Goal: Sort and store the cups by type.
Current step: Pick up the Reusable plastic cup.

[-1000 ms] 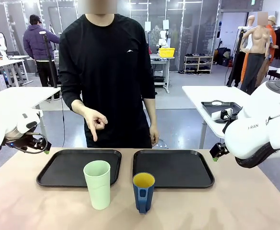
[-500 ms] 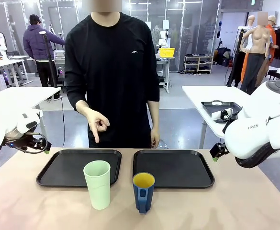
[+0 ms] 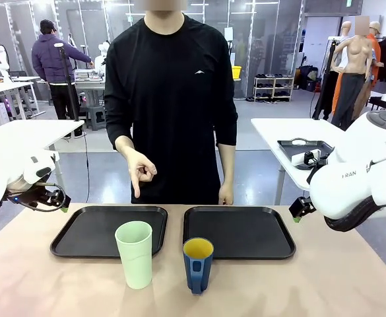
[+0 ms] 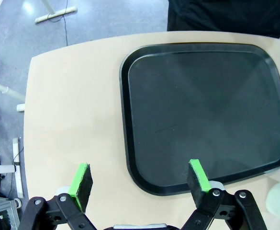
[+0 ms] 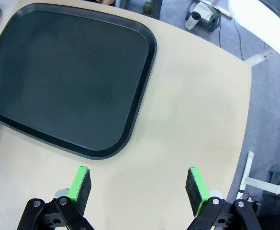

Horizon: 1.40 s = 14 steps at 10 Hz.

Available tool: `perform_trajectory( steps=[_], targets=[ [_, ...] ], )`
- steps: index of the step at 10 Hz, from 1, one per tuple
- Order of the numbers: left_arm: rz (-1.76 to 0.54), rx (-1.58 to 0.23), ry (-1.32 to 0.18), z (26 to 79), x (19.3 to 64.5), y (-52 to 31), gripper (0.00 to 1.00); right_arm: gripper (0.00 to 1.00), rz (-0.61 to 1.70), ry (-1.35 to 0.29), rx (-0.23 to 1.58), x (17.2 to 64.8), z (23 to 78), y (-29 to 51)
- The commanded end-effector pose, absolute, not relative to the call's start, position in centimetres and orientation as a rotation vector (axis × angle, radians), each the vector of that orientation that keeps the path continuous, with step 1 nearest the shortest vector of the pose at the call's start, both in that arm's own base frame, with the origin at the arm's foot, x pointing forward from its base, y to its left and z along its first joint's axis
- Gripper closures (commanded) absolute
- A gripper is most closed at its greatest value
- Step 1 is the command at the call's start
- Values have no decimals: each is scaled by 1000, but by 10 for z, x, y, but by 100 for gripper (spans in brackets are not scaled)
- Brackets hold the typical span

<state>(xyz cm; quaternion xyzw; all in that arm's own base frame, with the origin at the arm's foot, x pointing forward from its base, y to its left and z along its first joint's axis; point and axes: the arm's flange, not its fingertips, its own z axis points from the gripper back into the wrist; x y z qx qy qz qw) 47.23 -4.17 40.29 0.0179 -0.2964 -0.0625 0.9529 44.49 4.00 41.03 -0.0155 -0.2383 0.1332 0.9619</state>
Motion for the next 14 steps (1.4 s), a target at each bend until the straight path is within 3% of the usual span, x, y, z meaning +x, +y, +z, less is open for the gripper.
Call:
perform_trajectory(
  steps=[1,4,7,9,14],
  targets=[
    [-175,59,-590,405,470,-39,0,0,270,-480,-29,444,409,40],
    [-426,177,-524,415,461,-20,0,0,270,-480,-29,444,409,40],
    [-783,306,-347,408,447,-3,0,0,270,-480,-29,444,409,40],
    [-1078,293,-299,397,430,-11,0,0,270,-480,-29,444,409,40],
    [-1327,99,-261,387,413,-36,0,0,270,-480,-29,444,409,40]
  ],
)
